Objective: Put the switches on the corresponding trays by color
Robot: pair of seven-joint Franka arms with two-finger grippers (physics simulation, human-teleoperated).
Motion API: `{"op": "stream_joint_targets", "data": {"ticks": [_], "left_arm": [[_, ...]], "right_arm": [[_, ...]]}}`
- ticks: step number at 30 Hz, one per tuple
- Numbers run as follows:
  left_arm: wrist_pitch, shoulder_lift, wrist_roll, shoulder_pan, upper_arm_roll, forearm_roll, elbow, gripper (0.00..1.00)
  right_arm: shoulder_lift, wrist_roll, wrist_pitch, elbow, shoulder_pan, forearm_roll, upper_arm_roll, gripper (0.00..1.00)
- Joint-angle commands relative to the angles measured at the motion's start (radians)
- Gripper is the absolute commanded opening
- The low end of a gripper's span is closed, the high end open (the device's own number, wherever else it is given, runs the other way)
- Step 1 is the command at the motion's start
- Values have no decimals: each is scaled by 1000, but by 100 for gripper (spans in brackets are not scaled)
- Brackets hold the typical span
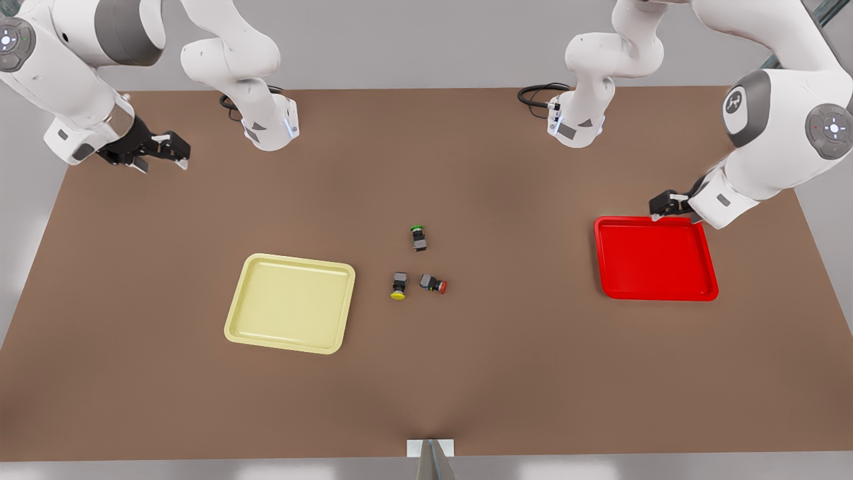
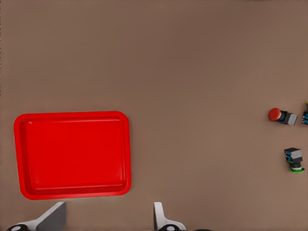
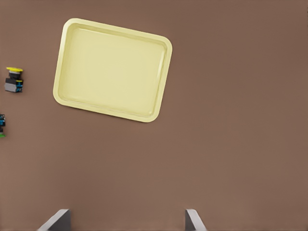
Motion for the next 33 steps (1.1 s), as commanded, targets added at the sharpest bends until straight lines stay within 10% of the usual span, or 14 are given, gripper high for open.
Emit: {"op": "stream_joint_targets", "data": {"ticks": [1, 4, 9, 14, 20, 25, 33], "left_arm": [[0, -4, 1, -9, 1, 0, 2, 100], [-6, 13, -100, -39, -10, -11, 9, 100], [176, 250, -1163, -47, -370, -8, 91, 100], [330, 727, -1938, -305, -416, 136, 529, 100], [348, 821, -1946, -408, -418, 174, 529, 100], [445, 875, -1940, -406, -404, 256, 513, 100], [687, 810, -1952, -403, -364, 220, 207, 100]], "right_arm": [[0, 0, 0, -1, -1, 0, 0, 100], [5, 15, 6, 2, 5, 0, 2, 100], [26, 71, 14, 2, 8, 17, 34, 100], [71, 74, 23, 9, 8, 23, 104, 100], [127, 123, 51, 24, 6, 49, 156, 100], [492, 146, 304, 104, 5, 80, 209, 100], [620, 313, 416, 137, 45, 72, 210, 100]]}}
